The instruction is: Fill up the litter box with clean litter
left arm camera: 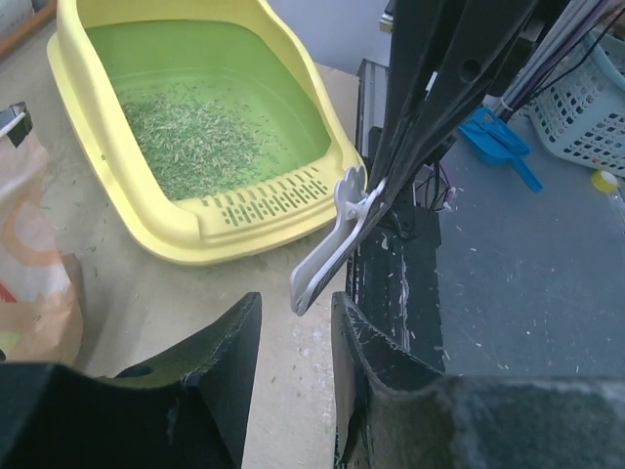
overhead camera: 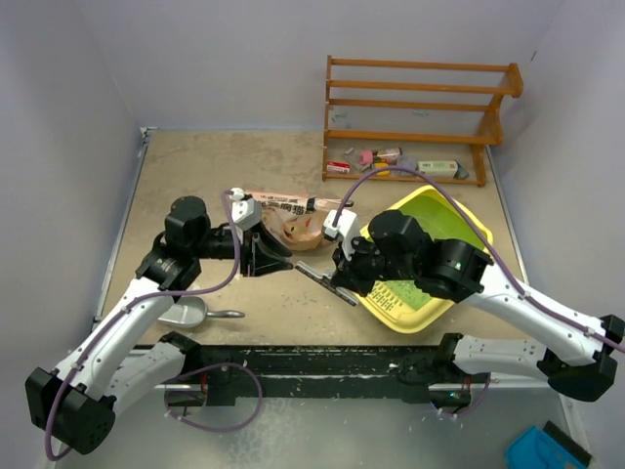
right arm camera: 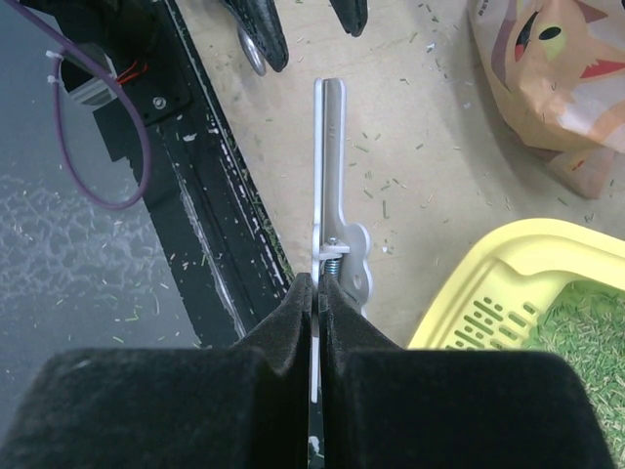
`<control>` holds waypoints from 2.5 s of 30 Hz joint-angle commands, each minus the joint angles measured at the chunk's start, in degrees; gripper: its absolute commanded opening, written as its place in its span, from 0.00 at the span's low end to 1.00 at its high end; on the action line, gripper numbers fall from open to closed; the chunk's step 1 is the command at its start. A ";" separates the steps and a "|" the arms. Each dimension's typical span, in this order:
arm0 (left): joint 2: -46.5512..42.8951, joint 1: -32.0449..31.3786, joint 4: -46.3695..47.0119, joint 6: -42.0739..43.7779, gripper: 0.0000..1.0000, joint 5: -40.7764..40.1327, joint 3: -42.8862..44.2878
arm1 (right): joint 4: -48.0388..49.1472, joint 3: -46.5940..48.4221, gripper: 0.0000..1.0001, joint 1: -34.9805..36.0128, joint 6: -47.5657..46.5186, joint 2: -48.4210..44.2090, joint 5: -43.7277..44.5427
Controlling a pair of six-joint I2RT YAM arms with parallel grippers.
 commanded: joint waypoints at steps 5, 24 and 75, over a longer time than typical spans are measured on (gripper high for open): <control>1.02 -0.44 4.26 -0.29 0.38 8.51 -0.14 | 5.09 0.30 0.00 0.05 -0.50 0.62 -2.11; 1.77 -0.80 -0.45 3.40 0.38 6.78 1.15 | 6.09 1.43 0.00 0.10 -1.43 1.74 -4.38; 2.18 -0.89 3.69 0.69 0.56 6.09 0.09 | 10.72 1.11 0.00 0.10 -0.14 0.65 -2.22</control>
